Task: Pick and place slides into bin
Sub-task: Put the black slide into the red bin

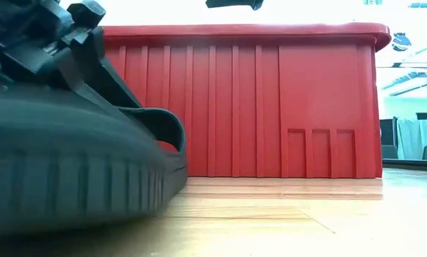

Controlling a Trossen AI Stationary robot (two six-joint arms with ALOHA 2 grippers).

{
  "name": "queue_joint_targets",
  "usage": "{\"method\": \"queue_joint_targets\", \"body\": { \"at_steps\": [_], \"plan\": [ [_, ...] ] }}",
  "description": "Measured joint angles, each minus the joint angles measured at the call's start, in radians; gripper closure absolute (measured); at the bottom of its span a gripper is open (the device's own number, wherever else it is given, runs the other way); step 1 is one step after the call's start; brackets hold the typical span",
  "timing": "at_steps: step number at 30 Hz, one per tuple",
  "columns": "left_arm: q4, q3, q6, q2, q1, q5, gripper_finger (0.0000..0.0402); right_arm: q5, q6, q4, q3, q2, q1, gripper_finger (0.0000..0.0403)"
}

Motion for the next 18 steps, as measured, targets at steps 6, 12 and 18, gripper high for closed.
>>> {"method": "queue_joint_targets", "body": {
  "at_steps": [6,12,18],
  "plan": [
    [-0.011,0.000,0.021,0.000,0.030,0.000,0.0275,0.000,-0.005,0.004,0.000,0.000,0.000,0.0264],
    [-0.018,0.000,0.016,0.000,0.051,0.012,0.0275,0.000,-0.009,0.007,0.000,0.000,0.000,0.0264],
    [-0.019,0.000,0.013,-0.001,0.053,0.015,0.0284,0.000,-0.023,0.007,0.000,0.000,0.000,0.0264]
  ]
}}
